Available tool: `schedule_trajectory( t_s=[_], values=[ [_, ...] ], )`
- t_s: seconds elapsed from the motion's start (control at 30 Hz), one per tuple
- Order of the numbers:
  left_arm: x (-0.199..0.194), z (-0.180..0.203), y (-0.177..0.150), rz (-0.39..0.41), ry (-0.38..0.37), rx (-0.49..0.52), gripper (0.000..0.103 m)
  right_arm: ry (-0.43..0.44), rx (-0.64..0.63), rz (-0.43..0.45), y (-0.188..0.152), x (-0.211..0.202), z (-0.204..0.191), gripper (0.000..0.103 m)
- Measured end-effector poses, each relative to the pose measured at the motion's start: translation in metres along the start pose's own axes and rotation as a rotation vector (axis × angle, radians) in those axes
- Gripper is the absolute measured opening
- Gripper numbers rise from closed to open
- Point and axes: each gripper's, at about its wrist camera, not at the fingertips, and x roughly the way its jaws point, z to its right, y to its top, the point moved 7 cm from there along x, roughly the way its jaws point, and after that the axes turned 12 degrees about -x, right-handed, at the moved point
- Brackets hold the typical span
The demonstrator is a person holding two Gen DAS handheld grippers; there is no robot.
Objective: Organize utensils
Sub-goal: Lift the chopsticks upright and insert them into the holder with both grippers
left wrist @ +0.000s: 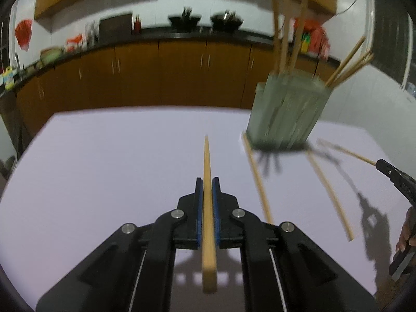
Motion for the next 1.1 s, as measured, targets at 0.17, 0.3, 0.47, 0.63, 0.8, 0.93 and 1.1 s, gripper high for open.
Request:
schedule_trajectory(
  t_s=[0.17,0.3,0.47,0.63,0.8,0.93,1.1],
  values=[
    [-0.029,0.015,0.035,0.081,-0.071,-0.002,0.008,-0.006,0.001,0.119,0.041,-0.027,-0.004,0.007],
    [-0.048,0.032,0.055,0.121,-0.127,0.014,0.008,0.002,-0.001,0.170,0.064,-0.040,-0.013,0.007],
    [-0.071,0.053,0.074,0.170,-0.189,0.042,0.008,0.030,-0.007,0.237,0.089,-0.059,-0.024,0.007],
    [-0.097,0.086,0.102,0.265,-0.252,0.048,0.008,0.081,-0.007,0.355,0.124,-0.085,-0.033,0.007],
    [-0.116,0.118,0.145,0.407,-0.298,0.008,0.008,0.105,-0.001,0.504,0.171,-0.102,-0.039,0.007],
    [-0.117,0.141,0.177,0.526,-0.290,-0.005,0.008,0.098,0.002,0.574,0.194,-0.090,-0.046,0.007],
    [-0.082,0.154,0.184,0.544,-0.270,-0.001,0.008,0.084,-0.011,0.536,0.195,-0.046,-0.055,0.007]
  ],
)
